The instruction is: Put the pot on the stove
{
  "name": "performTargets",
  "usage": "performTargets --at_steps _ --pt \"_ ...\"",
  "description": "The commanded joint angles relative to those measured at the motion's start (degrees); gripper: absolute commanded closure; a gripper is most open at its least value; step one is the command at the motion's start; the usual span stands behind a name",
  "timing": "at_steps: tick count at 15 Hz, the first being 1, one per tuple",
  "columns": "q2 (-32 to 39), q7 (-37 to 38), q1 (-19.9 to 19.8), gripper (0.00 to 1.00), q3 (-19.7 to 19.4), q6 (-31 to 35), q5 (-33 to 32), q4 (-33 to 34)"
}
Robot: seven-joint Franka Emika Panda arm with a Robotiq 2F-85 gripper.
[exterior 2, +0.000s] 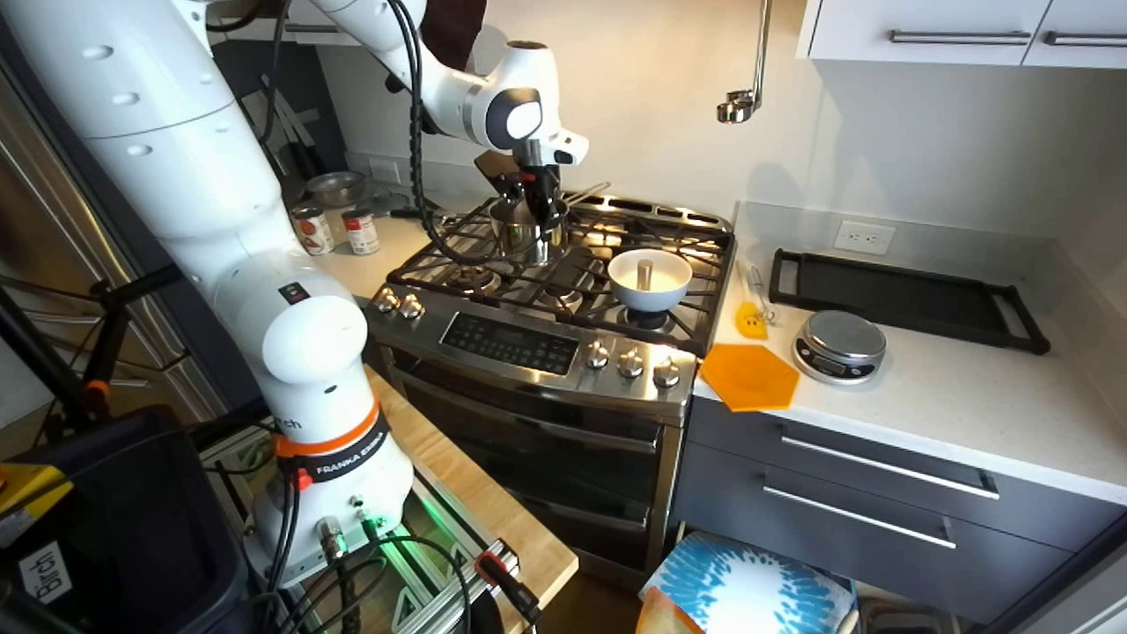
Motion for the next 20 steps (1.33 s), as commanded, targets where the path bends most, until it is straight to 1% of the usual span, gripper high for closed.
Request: performTargets --at_steps 1,3,4,5,8,14,17,19,20 --pt "0.8 0.1 2.4 0.94 -1.6 0.3 -0.2 0.3" --pt "1.7 0.0 3.2 0.94 -1.6 0.3 -0.2 0.7" --pt "1.8 0.0 3.3 0.99 -1.6 0.3 -0.2 0.8" --pt "3.0 2.6 3.0 0.99 -1.6 1.5 -1.6 1.7" --pt "7.4 6.4 3.1 0.99 -2.2 0.8 -1.0 7.2" --pt "15.7 15.0 4.9 0.99 -4.6 -3.7 -4.9 19.2" --pt "19.7 16.3 6.1 0.99 -6.1 -6.9 -5.6 23.3" --pt "21.9 15.9 6.9 0.99 -6.6 -6.6 -4.7 25.0" --pt "22.7 15.5 7.2 0.99 -6.8 -5.4 -4.1 25.6"
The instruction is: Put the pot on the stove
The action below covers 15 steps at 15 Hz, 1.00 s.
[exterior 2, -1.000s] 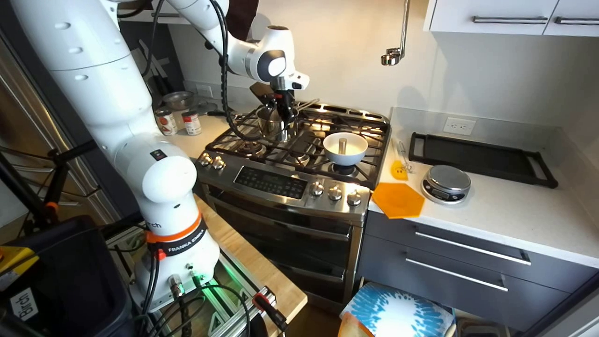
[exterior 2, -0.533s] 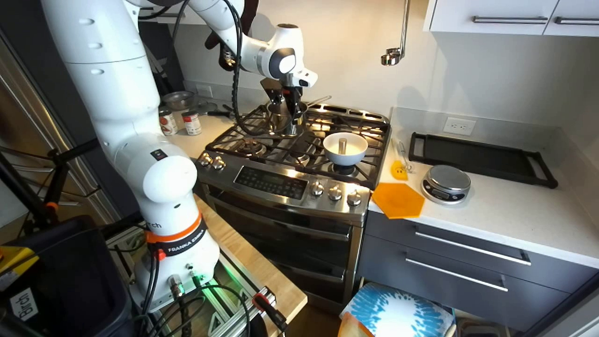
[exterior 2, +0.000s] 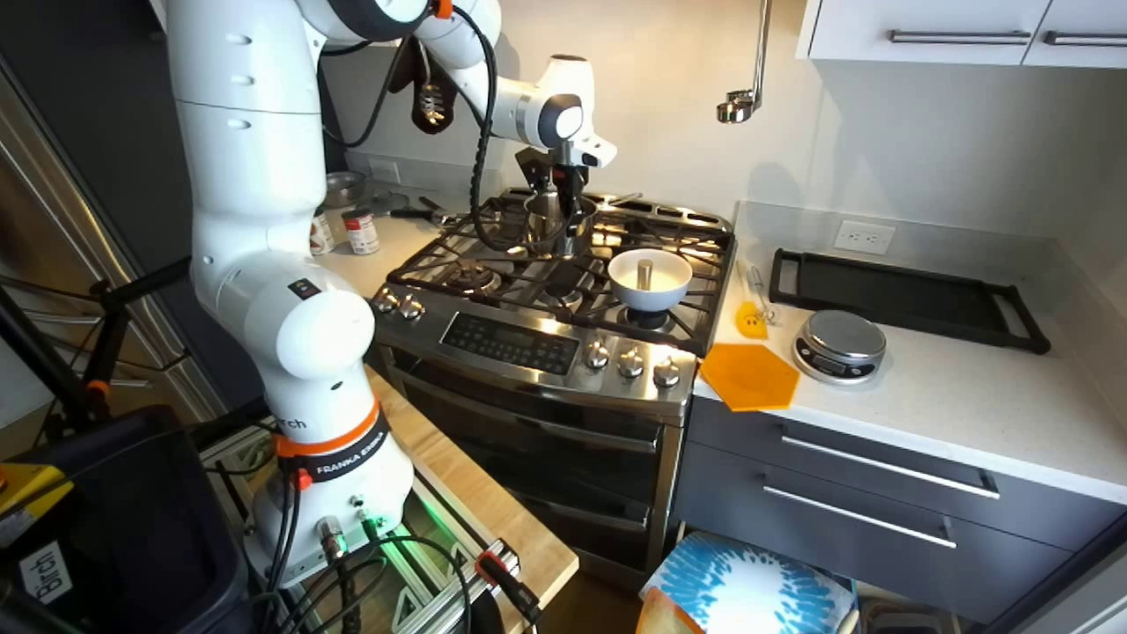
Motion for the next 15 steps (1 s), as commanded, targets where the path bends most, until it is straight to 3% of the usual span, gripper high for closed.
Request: performTargets --at_steps 1,9,15 --pt "3.3 1.4 2.4 0.99 -1.7 0.4 0.0 4.3" --pt "5.7 9.9 7.2 0.99 -5.9 0.1 -7.3 4.9" --pt "6.4 13.8 8.4 0.99 -6.4 2.7 -9.7 4.7"
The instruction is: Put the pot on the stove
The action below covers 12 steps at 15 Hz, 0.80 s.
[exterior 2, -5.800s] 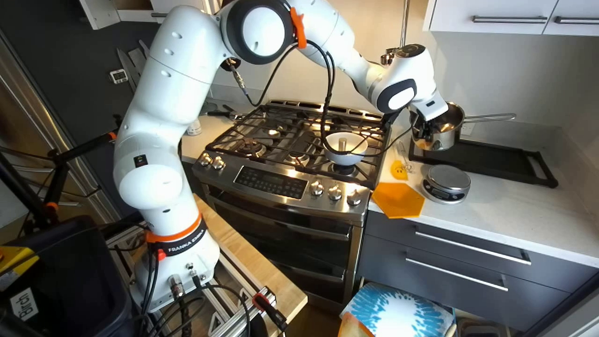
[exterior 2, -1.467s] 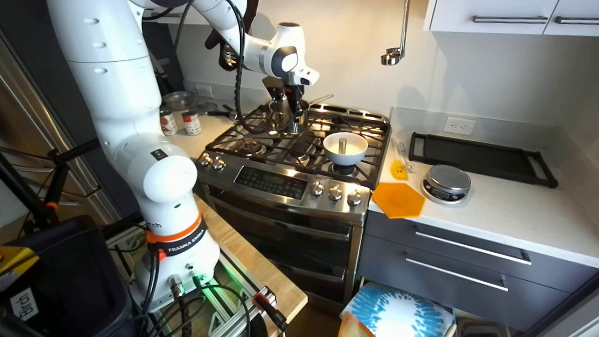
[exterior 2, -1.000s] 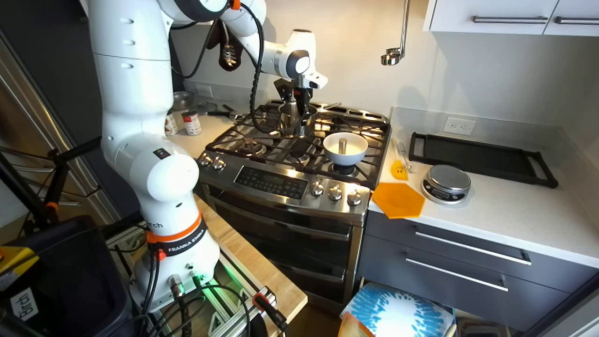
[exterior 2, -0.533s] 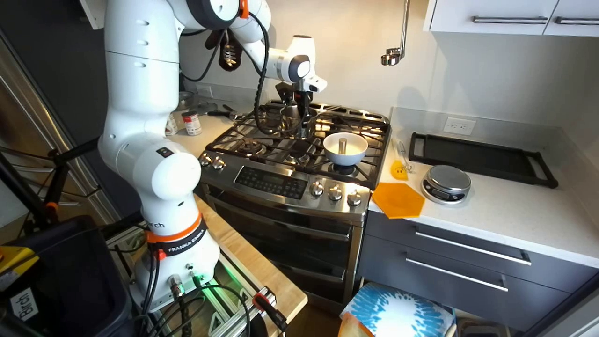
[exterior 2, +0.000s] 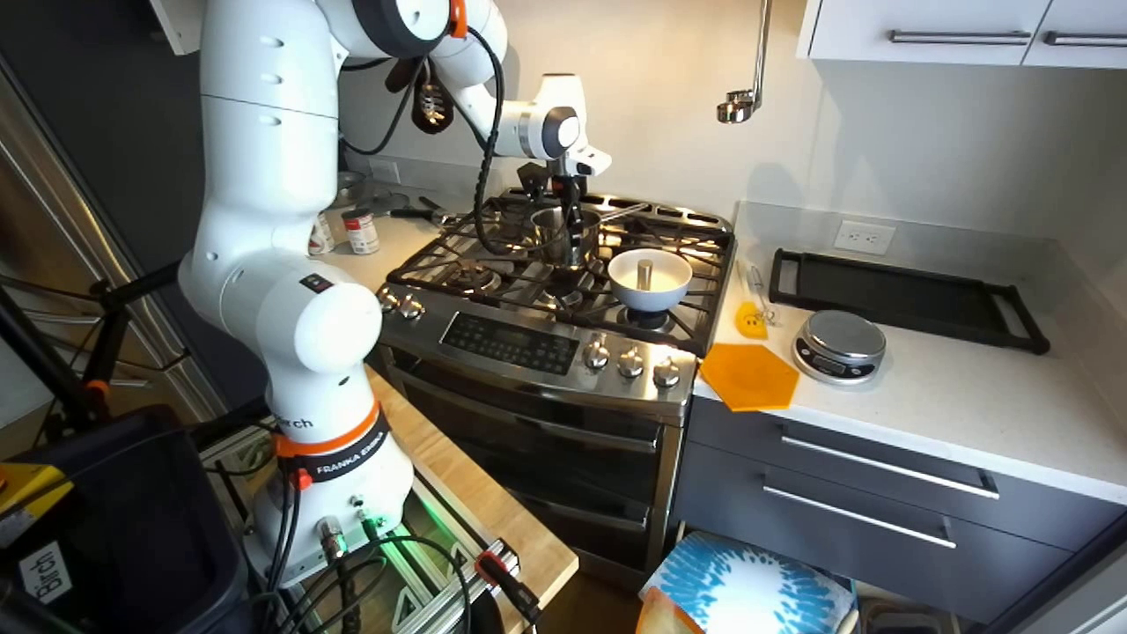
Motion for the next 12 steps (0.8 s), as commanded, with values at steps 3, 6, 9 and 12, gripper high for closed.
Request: performTargets --at_steps 3,6,9,12 --pt "-0.1 3.0 1.3 0.99 -0.4 0.9 -1.1 0.0" --pt "-2.9 1.9 0.7 0.64 0.5 -0.5 0.7 -2.3" --pt "-7.2 0.1 -0.1 0.39 1.5 -1.8 2.5 -5.5" --pt "-15.7 -2.9 -0.7 0.17 2.6 0.6 4.0 -12.5"
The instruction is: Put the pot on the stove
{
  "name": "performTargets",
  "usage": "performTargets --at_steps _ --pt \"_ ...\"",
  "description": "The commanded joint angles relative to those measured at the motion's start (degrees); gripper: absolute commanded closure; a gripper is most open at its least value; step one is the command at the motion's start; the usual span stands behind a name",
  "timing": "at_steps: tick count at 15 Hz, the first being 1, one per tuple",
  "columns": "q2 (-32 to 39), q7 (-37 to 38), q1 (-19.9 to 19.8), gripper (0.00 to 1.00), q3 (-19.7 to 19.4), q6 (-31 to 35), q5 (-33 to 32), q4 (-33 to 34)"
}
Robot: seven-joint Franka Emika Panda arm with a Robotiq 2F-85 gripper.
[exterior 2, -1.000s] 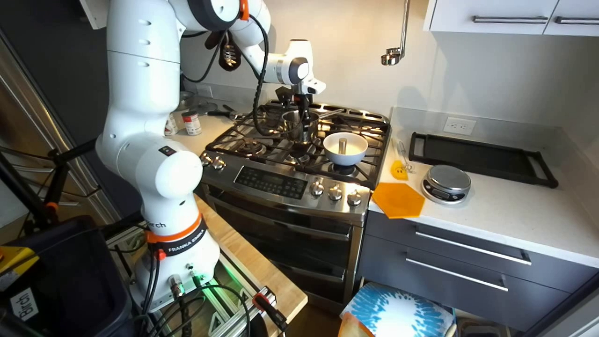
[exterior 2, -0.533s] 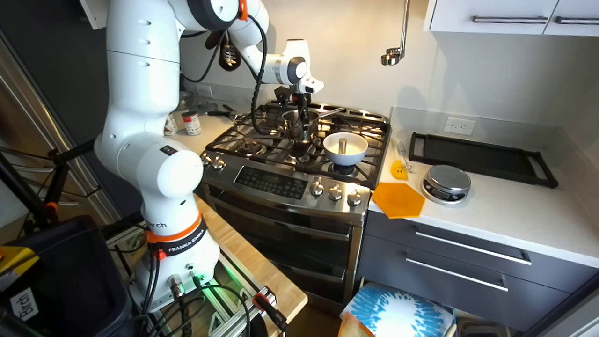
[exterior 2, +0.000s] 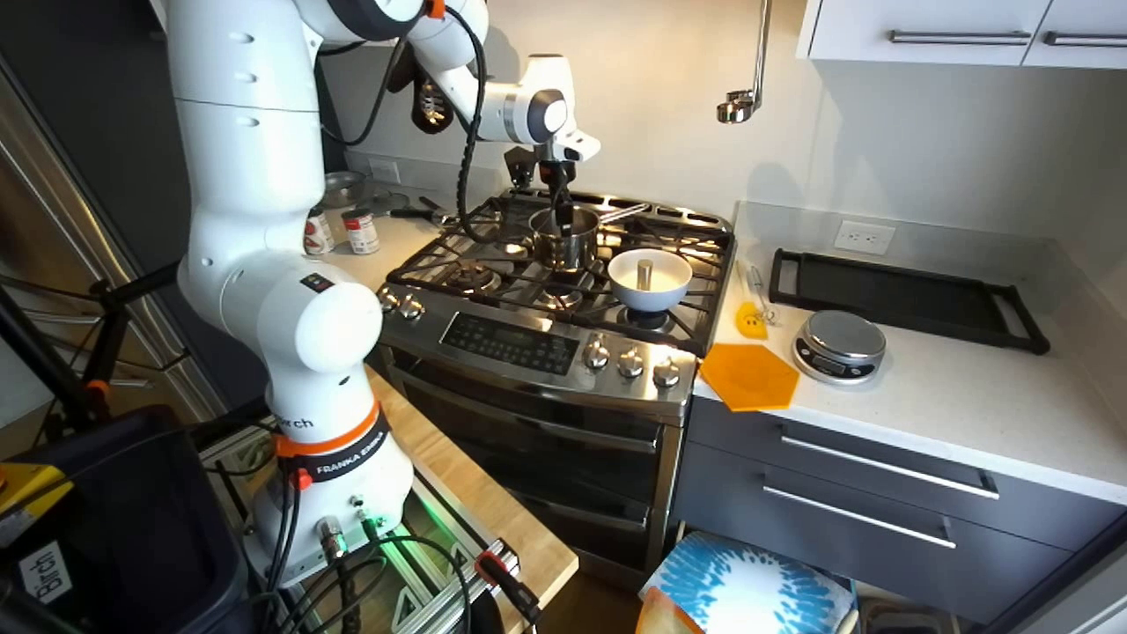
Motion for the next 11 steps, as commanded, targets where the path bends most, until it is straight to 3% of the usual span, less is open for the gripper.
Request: performTargets --at_steps 1,2,3,9,10,11 --pt "-12.8 -6.1 -1.5 0.11 2.1 1.3 3.0 -11.3" --pt "-15.7 -10.8 -1.8 0.02 2.9 0.4 3.8 -13.6" --pt "-18.7 -14.9 -1.9 0.00 3.4 -0.3 4.9 -16.6" --pt "-37.7 -37.2 -1.5 0.00 3.9 -0.4 8.4 -34.7" --pt "-29.4 -31.7 -2.7 0.00 5.2 -0.8 7.8 -27.2" --pt "-31.3 -32.6 -2.8 0.00 5.2 -0.7 7.9 -28.9"
